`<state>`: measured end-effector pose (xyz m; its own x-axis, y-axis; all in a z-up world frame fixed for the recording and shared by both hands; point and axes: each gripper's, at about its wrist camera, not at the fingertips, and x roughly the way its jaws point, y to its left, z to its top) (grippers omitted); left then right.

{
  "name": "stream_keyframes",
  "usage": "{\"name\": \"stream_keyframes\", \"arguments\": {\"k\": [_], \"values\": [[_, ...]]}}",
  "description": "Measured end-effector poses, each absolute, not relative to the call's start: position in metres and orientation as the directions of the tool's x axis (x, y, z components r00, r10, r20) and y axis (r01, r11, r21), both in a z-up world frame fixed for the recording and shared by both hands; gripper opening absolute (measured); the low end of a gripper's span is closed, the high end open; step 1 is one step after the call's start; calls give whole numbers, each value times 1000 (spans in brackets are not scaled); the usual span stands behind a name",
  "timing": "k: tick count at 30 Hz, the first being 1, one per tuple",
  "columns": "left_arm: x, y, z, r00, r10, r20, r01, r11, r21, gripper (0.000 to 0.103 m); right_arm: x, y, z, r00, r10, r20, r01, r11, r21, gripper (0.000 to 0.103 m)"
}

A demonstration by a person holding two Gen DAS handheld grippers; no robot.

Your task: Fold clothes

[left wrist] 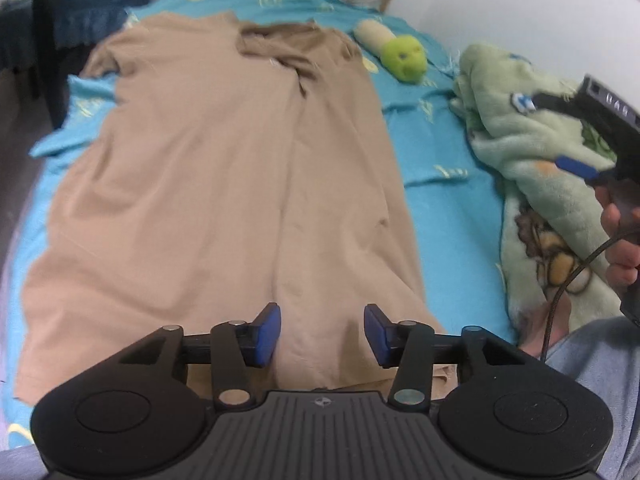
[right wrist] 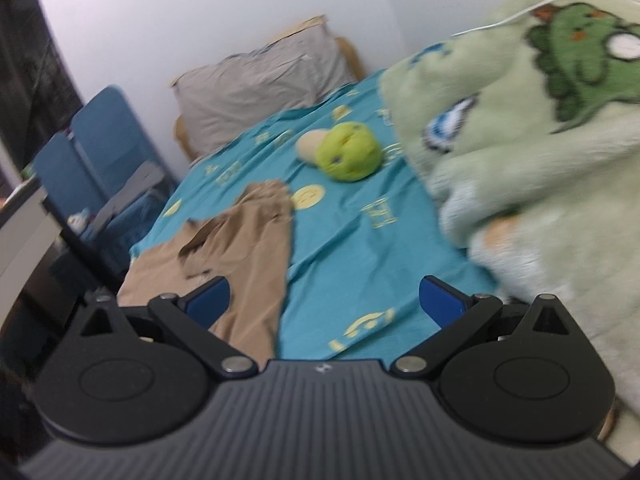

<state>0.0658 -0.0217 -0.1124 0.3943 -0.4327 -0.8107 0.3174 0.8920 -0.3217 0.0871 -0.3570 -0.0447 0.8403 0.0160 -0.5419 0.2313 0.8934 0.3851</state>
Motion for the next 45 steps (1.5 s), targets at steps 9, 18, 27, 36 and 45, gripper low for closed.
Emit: {"name": "stream_keyframes", "arguments": {"k": [9,18,27,36,45], "values": [[70,-12,-132,316,-492,-812,246,868,-430,1,105,-338,-53,815,77,-575,190,901,390,103],[47,-18,-137,234,-387,-892,270,907,-323,0,107,-334,-55,811,91,-577,177,903,391,103],[45,-25,-84,436,-411,-800,365,894,-260,50,96,-328,-49,829,118,-547,132,908,397,103],[114,-55,-42,676,-394,-622,407,904,-131,81,92,-308,-40,870,177,-460,25,916,400,97],[138,-19,-114,683,-409,-606,290,912,-289,81,205,-268,-39,796,233,-558,-54,946,318,75]]}}
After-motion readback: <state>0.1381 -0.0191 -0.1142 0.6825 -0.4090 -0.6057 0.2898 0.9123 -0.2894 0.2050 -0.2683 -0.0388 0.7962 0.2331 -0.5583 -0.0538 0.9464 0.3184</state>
